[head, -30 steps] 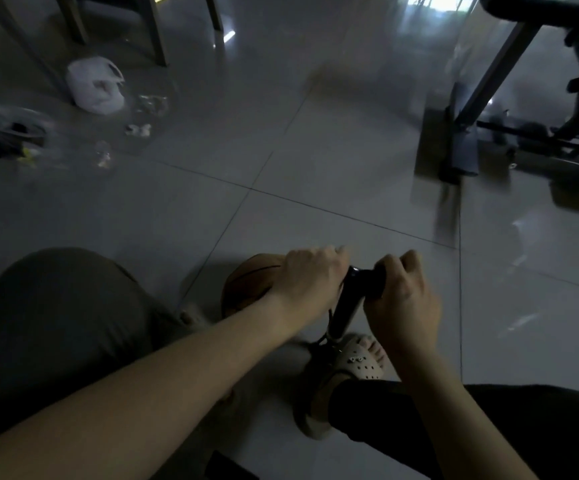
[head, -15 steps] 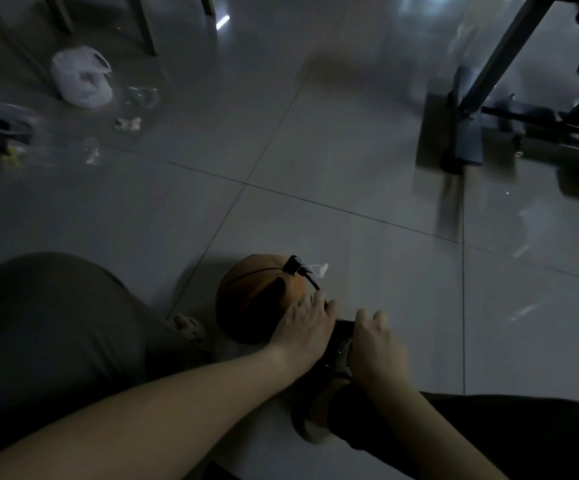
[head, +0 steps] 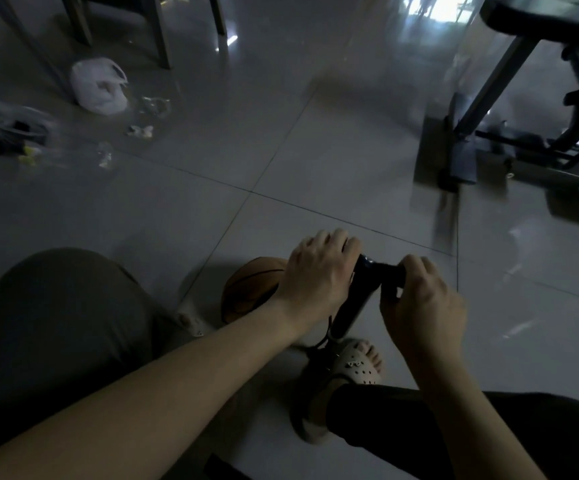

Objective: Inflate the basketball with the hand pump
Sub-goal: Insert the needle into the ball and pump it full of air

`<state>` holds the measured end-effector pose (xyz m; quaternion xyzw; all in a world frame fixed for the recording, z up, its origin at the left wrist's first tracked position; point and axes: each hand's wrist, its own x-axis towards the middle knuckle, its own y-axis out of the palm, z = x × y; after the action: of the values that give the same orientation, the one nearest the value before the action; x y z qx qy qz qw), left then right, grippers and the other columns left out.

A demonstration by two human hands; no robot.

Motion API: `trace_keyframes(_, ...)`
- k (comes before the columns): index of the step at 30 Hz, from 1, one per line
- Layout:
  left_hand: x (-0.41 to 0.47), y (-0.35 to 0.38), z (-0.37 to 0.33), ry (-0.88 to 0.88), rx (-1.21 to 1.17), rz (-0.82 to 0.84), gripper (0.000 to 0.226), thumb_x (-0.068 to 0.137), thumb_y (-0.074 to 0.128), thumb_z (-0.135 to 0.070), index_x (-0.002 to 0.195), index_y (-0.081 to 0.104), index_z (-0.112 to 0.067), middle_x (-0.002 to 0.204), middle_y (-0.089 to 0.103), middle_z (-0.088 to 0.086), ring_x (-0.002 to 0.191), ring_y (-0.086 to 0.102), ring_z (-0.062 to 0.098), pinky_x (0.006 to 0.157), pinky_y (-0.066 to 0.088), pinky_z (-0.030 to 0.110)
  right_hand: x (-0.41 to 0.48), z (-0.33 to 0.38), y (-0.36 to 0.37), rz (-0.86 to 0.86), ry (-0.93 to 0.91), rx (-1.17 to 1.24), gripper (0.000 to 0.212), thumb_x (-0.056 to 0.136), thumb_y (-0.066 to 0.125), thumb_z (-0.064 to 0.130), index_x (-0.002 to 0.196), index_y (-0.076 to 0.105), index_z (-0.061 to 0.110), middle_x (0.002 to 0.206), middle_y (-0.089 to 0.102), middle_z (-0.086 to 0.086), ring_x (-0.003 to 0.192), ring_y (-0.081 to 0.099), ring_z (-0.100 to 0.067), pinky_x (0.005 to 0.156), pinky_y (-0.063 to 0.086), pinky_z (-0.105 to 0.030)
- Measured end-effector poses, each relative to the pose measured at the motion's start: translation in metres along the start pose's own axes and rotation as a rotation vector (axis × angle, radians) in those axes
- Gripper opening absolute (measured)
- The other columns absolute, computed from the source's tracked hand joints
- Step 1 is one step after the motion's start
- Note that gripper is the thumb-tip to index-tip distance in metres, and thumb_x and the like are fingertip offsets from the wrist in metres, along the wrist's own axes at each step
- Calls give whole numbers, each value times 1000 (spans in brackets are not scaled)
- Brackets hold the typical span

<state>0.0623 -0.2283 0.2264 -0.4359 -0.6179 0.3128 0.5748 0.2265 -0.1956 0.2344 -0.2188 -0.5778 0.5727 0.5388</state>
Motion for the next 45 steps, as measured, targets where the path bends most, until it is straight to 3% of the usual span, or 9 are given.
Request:
trace_keyframes(6, -32, 14, 3, -52, -53, 49, 28, 91, 34, -23, 105, 53, -9, 99, 51, 11, 77, 47, 21, 63, 33, 27, -29, 15, 26, 105, 58, 21, 24, 85, 67, 23, 92, 45, 16, 88, 42, 0, 55, 39, -13, 41, 42, -31)
trace_keyframes(12, -65, 64, -4, -73, 51, 241, 27, 84, 69, -22, 102, 51, -13, 110, 55, 16, 82, 58, 29, 58, 45, 30, -48, 3, 58, 419, 186, -115, 15, 95, 52, 20, 96, 36, 18, 87, 41, -3, 56, 43, -16, 46, 38, -28)
trace_keyframes(16, -71, 86, 0, -103, 43, 391, 24, 90, 63, -22, 108, 48, -14, 108, 52, 13, 71, 57, 21, 52, 33, 27, -50, 4, 67, 597, 242, -102, 10, 98, 45, 24, 101, 38, 17, 93, 47, -7, 71, 57, -23, 62, 53, -35)
trace_keyframes(20, -77, 101, 2, -115, 19, 497, 28, 98, 52, -22, 123, 42, -12, 121, 45, 15, 84, 58, 23, 62, 48, 29, -52, 0, 80, 693, 231, -132, 11, 99, 50, 20, 103, 40, 16, 94, 48, -7, 75, 59, -23, 64, 52, -32)
trace_keyframes(24, -74, 98, 9, -97, -59, 507, 23, 100, 46, -22, 121, 45, -14, 119, 46, 12, 85, 56, 24, 63, 40, 30, -54, -4, 78, 758, 170, -108, 9, 99, 46, 20, 98, 38, 18, 102, 55, -7, 85, 62, -26, 71, 51, -35)
trace_keyframes(27, -56, 82, 5, -87, -115, 427, 15, 96, 48, -19, 110, 48, -14, 127, 49, 17, 91, 56, 29, 67, 42, 32, -50, -9, 61, 626, 182, -88, 8, 96, 49, 20, 94, 41, 19, 98, 57, -6, 81, 60, -26, 68, 50, -37)
trace_keyframes(35, 2, -14, 14, 44, -218, -7, 24, 91, 36, -24, 98, 53, -10, 91, 49, 4, 63, 45, 14, 51, 38, 26, -13, 13, -8, -45, 25, 103, 15, 89, 53, 29, 98, 46, 19, 89, 46, 4, 61, 46, -12, 48, 42, -29)
trace_keyframes(40, -33, 16, 13, -34, -175, 15, 17, 92, 48, -18, 102, 56, -7, 100, 51, 10, 68, 42, 15, 52, 24, 17, -25, 16, 19, 152, 169, 69, 20, 89, 62, 23, 90, 42, 19, 66, 47, 5, 48, 43, -10, 40, 30, -24)
trace_keyframes(45, -57, 69, 10, -18, -97, 212, 26, 93, 54, -13, 117, 53, -2, 128, 51, 22, 98, 62, 33, 64, 57, 32, -37, 3, 39, 458, 284, -86, 17, 94, 55, 20, 88, 39, 18, 66, 49, 2, 54, 49, -15, 45, 39, -29)
